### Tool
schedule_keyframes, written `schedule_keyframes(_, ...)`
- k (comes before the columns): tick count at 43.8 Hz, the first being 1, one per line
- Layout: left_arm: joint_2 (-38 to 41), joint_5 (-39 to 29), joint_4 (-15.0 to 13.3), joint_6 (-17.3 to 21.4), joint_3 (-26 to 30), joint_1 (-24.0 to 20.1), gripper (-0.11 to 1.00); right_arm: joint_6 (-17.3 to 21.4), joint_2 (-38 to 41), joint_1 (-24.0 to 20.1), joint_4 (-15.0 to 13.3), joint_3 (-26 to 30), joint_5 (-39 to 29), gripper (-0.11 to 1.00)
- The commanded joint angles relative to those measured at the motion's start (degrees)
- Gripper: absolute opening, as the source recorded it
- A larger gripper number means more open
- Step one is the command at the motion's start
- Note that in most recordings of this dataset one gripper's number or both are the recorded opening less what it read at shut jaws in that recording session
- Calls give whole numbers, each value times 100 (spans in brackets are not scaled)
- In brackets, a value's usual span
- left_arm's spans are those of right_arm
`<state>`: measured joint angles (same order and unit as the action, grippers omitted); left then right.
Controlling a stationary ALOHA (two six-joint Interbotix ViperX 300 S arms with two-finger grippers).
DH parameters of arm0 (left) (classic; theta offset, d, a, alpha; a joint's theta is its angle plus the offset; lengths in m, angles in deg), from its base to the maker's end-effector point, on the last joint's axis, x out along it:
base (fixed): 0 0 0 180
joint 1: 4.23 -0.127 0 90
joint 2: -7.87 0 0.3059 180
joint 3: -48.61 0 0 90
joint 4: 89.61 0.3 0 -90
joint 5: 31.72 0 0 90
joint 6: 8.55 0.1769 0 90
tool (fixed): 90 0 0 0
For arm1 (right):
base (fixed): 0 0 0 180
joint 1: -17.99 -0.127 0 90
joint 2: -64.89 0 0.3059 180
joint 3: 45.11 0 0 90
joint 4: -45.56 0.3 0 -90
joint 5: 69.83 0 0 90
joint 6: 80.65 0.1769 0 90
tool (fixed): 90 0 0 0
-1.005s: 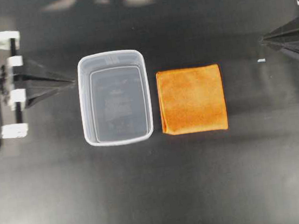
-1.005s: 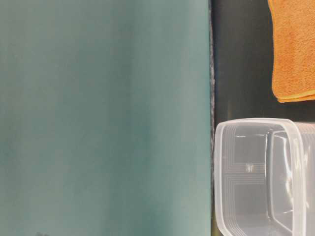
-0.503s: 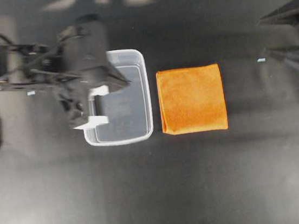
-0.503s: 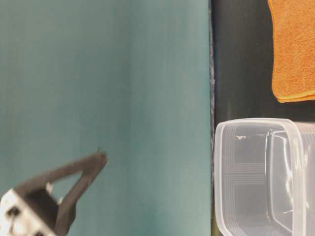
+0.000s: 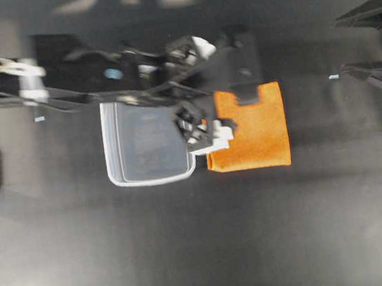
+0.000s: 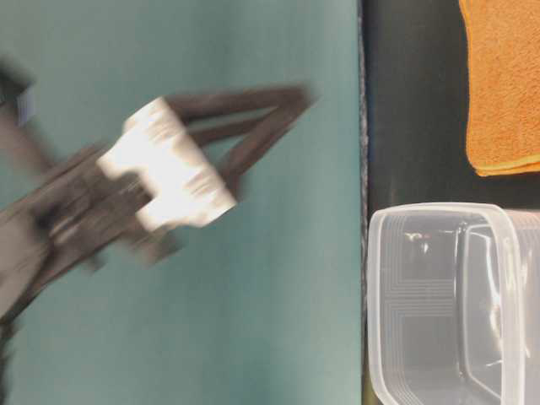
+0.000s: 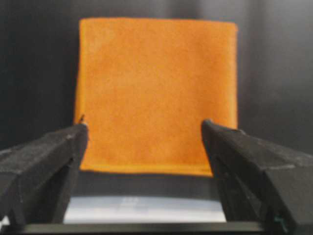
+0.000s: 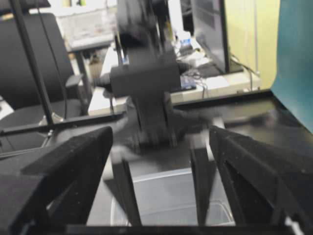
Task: Place the orange towel into the container with the left arm.
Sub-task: 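Move the left gripper over the orange towel beside the container, then lower the left gripper and pinch the orange towel's center, lifting it, then carry the held towel left over the clear container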
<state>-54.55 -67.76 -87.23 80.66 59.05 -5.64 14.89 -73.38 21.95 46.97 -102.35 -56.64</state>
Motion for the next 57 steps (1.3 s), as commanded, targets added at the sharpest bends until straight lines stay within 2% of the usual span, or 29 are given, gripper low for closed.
schedule_keyframes(1,510,-35,18,18,360,9,86,9,-97,18,18,44,-141,77)
schedule_keyframes(7,1090,-97,18,44,580,0,86,18,-334,18,18,44,-439,77)
schedule_keyframes(12,1433,-105,18,272,721,9,86,26,-527,9,18,35,-659,77)
schedule_keyframes(18,1670,-220,18,527,835,35,86,132,-633,9,18,44,-870,77)
schedule_keyframes(28,1767,-352,18,554,835,70,82,316,-686,18,9,35,-1037,77)
schedule_keyframes(31,1758,-369,18,554,800,70,75,308,-686,18,18,18,-1028,77)
schedule_keyframes(41,1696,-404,18,606,791,79,18,290,-703,18,18,9,-1028,77)
schedule_keyframes(44,1556,-439,18,606,879,79,7,281,-703,18,9,9,-1037,77)
schedule_keyframes(48,1318,-554,18,606,1037,79,6,281,-703,35,9,9,-1037,77)
schedule_keyframes(57,290,-1521,18,598,1336,123,6,272,-703,35,9,9,-1037,77)
